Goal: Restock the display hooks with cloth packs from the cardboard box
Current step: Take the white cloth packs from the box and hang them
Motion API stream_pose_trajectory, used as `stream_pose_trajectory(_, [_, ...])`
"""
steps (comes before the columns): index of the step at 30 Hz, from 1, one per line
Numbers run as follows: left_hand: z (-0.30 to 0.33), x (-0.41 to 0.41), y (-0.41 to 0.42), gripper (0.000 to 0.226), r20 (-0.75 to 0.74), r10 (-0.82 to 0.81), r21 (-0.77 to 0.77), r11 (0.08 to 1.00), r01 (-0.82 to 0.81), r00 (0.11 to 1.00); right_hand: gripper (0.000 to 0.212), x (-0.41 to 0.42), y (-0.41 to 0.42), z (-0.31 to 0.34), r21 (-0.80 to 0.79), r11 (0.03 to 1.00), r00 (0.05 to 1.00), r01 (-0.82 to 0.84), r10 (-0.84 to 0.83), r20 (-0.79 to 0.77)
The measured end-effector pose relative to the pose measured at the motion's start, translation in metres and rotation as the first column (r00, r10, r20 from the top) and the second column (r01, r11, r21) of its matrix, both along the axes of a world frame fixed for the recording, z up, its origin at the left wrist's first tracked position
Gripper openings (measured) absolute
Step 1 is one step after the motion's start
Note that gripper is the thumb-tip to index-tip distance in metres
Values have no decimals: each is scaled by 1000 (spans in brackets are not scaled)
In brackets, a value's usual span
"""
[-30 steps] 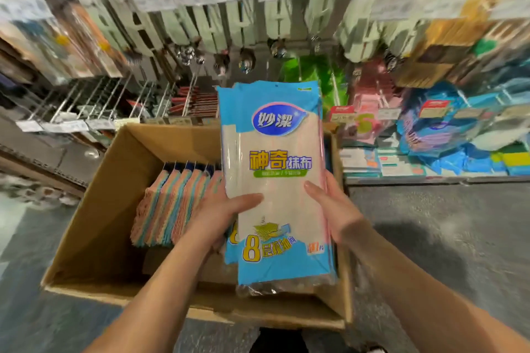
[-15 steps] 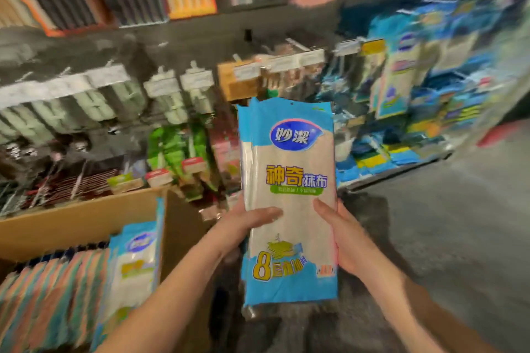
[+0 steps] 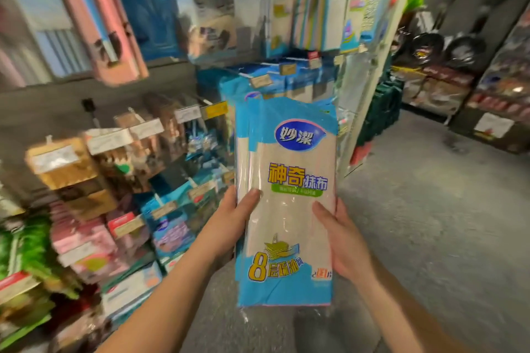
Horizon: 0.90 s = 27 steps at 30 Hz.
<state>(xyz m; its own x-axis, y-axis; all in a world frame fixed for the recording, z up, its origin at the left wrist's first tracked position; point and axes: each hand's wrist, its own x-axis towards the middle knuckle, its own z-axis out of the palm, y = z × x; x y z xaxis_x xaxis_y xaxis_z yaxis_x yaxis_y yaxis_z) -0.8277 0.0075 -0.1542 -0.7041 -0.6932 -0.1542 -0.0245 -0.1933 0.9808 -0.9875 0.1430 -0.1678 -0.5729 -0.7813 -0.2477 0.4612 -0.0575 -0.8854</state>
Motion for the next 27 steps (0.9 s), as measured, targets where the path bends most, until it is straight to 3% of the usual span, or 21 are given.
stream_pose_trajectory(4, [4,-67,-41,64,-166,-30,162,985,57,986,47,-61,-28,11,-48,998,999,-34,33,-10])
stream_pose_trajectory(10, [12,-176,-115,52,-275,-54,212,970,116,960,44,-165,-93,33,-34,994,983,-105,98,-153])
stream_pose_trajectory(19, [49,-313,-222,46,-314,-40,243,963,120,949,41,-298,-204,66,-46,996,955,-80,63,-288])
stream_pose_trajectory(22, [54,-341,-245,42,-319,-11,220,972,85,948,48,-329,-231,67,-108,994,927,-13,-28,-374])
stream_pose_trajectory(27, [62,-376,-279,53,-310,69,200,980,-6,948,68,-393,-276,108,-112,993,867,42,-92,-490])
